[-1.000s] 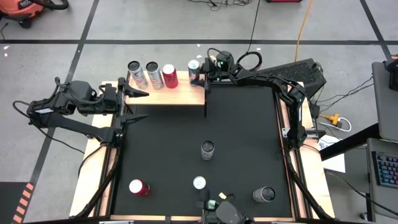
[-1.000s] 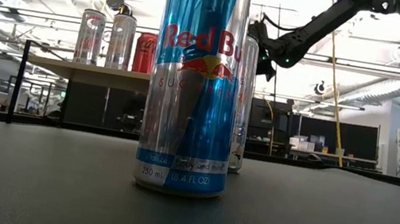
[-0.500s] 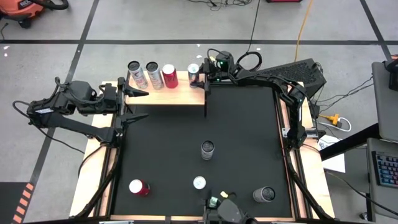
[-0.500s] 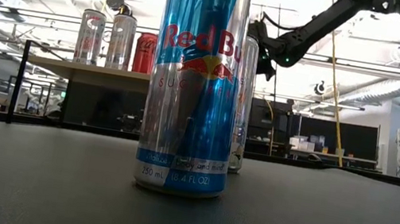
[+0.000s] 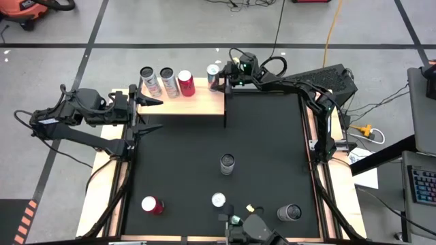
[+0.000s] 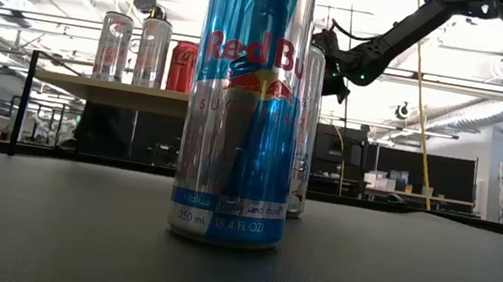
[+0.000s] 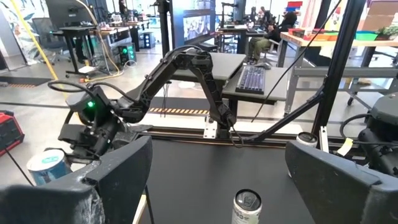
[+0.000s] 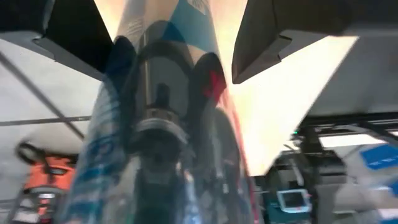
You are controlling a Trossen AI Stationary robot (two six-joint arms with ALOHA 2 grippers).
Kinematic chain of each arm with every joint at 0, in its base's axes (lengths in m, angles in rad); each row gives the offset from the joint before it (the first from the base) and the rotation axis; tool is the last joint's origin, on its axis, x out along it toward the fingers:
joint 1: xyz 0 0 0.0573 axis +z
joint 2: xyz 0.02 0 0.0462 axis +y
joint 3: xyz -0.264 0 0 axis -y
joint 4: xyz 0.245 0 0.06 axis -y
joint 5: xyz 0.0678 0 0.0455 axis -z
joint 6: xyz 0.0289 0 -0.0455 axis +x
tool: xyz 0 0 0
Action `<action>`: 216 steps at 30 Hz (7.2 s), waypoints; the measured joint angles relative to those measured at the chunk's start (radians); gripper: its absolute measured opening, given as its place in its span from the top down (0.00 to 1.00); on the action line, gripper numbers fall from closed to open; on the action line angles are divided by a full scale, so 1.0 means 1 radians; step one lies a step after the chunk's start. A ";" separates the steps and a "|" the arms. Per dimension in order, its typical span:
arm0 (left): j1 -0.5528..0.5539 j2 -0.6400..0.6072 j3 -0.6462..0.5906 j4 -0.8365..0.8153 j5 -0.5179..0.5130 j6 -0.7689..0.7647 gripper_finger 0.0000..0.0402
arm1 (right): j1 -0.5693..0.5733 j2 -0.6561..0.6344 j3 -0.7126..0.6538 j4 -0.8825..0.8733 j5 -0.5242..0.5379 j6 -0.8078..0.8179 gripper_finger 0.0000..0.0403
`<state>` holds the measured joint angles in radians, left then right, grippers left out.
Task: Place canned beverage on shelf
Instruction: Put the top blue soda can on the shelf, then adjust the red black soda can on the shelf
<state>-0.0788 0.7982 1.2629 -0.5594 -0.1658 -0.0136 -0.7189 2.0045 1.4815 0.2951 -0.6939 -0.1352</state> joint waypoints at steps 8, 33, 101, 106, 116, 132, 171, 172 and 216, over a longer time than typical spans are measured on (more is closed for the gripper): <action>0.000 0.000 0.000 0.000 0.000 -0.001 0.09 | -0.001 -0.003 0.000 -0.001 -0.068 0.045 0.28; 0.000 0.000 0.000 -0.001 0.000 -0.006 0.09 | -0.018 -0.179 0.000 -0.174 -0.068 0.067 0.28; 0.000 -0.042 0.000 -0.071 -0.136 0.047 0.09 | 0.176 0.107 0.868 -0.682 0.247 0.101 1.00; 0.000 -0.067 0.000 -0.089 -0.136 0.047 0.09 | 0.166 0.131 0.871 -0.643 0.245 0.115 1.00; 0.000 -0.067 0.000 -0.087 -0.135 0.009 0.09 | 0.185 0.204 0.868 -0.644 0.241 0.019 1.00; 0.000 -0.061 0.000 -0.086 -0.135 -0.006 0.09 | 0.234 0.216 0.873 -0.645 0.334 -0.009 1.00; 0.000 -0.039 0.000 -0.082 -0.168 0.020 0.09 | 0.230 0.198 0.875 -0.733 0.357 -0.185 0.70; 0.000 -0.039 0.000 -0.082 -0.168 0.019 0.09 | 0.230 0.198 0.875 -0.734 0.357 -0.189 0.67; 0.000 -0.039 0.000 -0.082 -0.168 0.018 0.09 | 0.237 0.198 0.874 -0.707 0.349 -0.066 0.41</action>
<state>-0.0786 0.7589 1.2633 -0.6418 -0.3340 0.0048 -0.4824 2.2021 2.3558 -0.4115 -0.3450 -0.2013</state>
